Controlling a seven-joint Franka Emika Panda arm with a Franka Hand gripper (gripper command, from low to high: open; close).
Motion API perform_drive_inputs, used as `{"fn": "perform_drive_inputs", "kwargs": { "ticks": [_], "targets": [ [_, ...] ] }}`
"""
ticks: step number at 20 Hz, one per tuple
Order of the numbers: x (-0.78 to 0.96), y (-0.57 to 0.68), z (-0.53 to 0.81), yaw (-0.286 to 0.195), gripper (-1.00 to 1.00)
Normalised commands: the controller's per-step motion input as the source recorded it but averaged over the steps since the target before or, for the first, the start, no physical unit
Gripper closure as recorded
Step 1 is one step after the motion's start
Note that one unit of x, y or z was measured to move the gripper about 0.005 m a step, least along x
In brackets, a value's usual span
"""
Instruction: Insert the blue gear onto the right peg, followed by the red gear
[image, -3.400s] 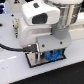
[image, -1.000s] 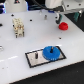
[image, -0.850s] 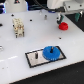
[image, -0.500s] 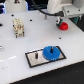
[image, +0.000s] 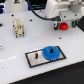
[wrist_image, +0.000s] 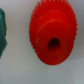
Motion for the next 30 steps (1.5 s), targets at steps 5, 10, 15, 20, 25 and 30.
{"fn": "perform_drive_inputs", "kwargs": {
  "ticks": [5, 10, 15, 20, 25, 30],
  "targets": [
    [-0.37, -0.09, -0.15, 0.000, 1.00],
    [-0.34, -0.02, -0.08, 0.000, 1.00],
    [-0.09, -0.02, 0.25, 0.000, 1.00],
    [0.17, -0.09, 0.60, 0.000, 1.00],
    [0.44, -0.18, 0.53, 0.000, 1.00],
    [0.58, -0.29, 0.47, 0.000, 1.00]
  ]
}}
